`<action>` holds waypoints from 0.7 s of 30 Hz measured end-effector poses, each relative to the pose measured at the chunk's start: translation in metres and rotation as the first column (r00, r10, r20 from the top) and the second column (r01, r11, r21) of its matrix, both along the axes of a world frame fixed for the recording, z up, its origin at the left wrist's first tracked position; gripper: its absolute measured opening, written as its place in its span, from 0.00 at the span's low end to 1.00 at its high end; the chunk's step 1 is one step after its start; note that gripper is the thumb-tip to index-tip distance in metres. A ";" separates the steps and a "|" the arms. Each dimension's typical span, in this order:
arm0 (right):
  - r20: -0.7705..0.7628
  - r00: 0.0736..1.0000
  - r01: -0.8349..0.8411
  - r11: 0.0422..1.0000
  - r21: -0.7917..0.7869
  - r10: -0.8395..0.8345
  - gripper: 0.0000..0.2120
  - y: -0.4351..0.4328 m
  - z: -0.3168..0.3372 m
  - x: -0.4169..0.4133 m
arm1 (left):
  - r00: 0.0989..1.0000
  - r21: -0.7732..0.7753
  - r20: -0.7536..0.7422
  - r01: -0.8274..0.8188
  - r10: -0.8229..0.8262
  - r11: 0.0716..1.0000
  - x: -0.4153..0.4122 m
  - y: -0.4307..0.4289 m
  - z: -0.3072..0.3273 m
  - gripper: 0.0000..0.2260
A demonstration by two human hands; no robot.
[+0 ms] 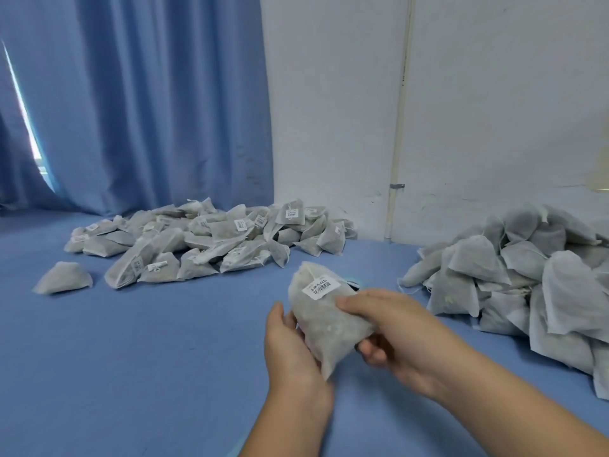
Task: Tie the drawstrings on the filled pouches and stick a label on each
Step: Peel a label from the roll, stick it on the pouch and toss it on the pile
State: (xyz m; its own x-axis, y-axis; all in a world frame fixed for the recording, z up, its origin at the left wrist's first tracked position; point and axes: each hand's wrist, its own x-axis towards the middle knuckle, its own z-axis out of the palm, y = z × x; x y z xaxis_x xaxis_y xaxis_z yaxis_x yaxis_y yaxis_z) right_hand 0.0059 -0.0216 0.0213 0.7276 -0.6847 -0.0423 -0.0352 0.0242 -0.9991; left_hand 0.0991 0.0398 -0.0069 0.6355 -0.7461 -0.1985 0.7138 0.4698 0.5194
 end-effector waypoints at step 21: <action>0.133 0.971 0.184 0.977 0.108 -0.198 0.13 -0.042 -0.033 -0.003 | 0.950 0.103 0.278 0.119 -0.143 0.988 -0.006 -0.009 -0.009 0.14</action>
State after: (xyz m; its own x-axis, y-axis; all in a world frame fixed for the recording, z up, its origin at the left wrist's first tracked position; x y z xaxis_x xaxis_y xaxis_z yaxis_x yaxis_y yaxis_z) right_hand 0.0031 -0.0639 -0.0119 0.5869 -0.8094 -0.0186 0.1213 0.1105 -0.9864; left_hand 0.0930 0.0312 -0.0158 0.5723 -0.8152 -0.0895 0.5833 0.3279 0.7431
